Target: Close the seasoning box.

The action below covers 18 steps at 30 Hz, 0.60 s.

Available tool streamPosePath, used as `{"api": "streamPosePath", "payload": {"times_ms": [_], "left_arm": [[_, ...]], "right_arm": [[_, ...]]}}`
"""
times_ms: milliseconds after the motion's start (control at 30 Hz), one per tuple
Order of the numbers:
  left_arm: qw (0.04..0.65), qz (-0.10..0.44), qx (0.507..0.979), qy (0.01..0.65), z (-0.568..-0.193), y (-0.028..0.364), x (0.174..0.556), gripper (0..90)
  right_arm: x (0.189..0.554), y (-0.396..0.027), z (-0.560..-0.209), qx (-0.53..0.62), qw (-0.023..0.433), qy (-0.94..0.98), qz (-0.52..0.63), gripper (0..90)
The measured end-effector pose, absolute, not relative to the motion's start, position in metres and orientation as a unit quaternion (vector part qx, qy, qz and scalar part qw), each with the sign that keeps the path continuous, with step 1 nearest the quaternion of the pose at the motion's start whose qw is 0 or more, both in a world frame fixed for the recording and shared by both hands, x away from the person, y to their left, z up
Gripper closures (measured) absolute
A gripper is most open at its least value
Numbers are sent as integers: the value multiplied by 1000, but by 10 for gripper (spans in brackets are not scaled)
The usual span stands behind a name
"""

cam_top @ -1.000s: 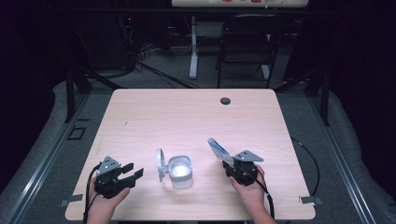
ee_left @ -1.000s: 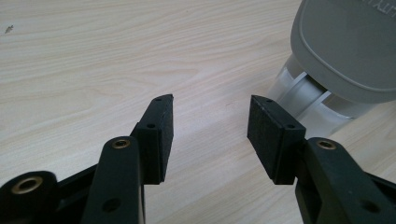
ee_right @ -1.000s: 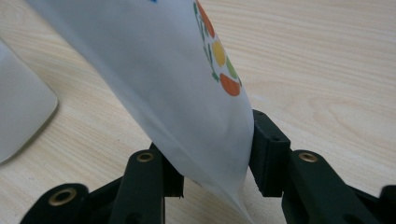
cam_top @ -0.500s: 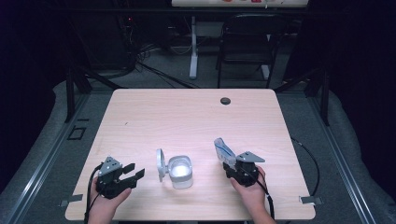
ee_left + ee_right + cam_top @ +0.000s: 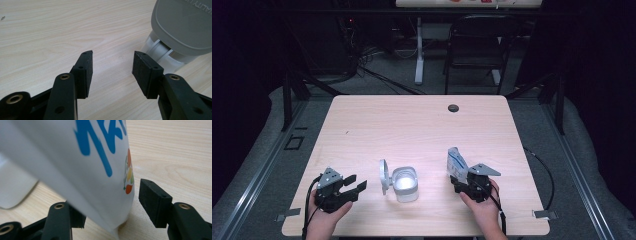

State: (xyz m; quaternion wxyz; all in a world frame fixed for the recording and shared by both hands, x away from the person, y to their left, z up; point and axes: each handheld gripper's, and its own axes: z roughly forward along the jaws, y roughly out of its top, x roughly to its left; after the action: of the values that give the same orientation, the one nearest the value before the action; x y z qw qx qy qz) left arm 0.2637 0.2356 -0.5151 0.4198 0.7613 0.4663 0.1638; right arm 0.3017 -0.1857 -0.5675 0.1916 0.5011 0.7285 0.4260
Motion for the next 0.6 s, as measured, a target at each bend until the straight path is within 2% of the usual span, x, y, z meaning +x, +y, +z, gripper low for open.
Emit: {"api": "streamPosePath", "payload": {"times_ms": [333,600], "left_arm": [[424,167,760,464,-513,237,263,513],[424,167,758,466,-512,237,263,513]], "right_arm": [[293,-188,-557,489,202,735,424,413],[293,-191,-556,494,189,734,426,408]]}}
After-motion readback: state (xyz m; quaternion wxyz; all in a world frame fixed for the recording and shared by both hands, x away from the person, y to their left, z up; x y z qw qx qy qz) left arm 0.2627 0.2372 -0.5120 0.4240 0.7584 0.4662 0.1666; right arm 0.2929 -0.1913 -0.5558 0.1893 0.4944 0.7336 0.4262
